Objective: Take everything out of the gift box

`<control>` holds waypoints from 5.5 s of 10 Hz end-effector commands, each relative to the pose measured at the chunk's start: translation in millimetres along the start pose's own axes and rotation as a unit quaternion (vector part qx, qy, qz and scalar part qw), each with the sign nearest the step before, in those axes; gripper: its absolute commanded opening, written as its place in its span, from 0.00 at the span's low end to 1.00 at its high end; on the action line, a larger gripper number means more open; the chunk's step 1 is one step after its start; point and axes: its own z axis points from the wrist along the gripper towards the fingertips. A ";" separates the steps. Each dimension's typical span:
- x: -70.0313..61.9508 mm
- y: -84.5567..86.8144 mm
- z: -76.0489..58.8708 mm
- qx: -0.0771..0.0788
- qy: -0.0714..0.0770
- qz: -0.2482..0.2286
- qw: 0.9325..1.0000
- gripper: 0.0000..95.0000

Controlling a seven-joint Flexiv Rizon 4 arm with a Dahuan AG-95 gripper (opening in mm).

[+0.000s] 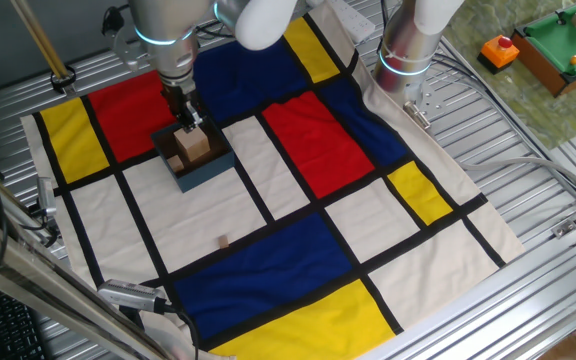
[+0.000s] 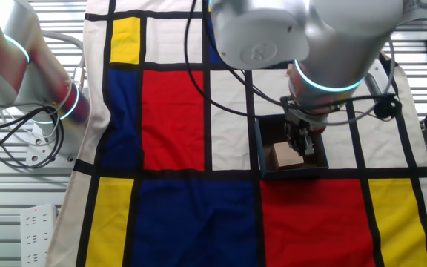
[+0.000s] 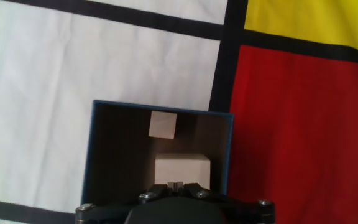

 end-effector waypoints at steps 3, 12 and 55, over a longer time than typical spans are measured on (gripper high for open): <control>1.4 -2.2 4.8 0.001 -0.002 -0.001 1.000 0.00; 3.7 -6.8 12.0 -0.005 -0.003 -0.001 1.000 0.00; 4.8 -4.7 34.4 -0.002 -0.024 -0.014 1.000 0.60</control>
